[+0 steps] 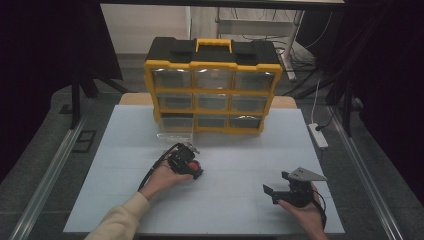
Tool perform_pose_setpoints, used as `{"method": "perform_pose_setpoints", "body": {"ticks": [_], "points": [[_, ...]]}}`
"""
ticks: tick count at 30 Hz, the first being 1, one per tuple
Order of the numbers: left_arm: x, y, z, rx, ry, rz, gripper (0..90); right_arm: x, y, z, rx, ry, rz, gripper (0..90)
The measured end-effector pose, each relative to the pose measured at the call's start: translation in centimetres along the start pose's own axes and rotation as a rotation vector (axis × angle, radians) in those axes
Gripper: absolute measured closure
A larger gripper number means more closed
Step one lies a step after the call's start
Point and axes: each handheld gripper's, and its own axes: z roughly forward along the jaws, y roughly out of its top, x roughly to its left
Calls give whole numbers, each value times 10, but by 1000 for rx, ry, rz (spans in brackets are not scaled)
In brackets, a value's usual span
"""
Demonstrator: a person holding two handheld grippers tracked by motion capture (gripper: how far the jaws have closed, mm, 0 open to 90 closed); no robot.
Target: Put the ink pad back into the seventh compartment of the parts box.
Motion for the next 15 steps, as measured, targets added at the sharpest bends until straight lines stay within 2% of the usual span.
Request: {"method": "perform_pose_setpoints", "body": {"ticks": [7,15], "points": [[-1,0,-2,-5,-2,3,302,0,0,-1,-3,0,2,97],[-1,1,-15,-49,-16,6,303,0,0,-1,0,-4,2,97]]}}
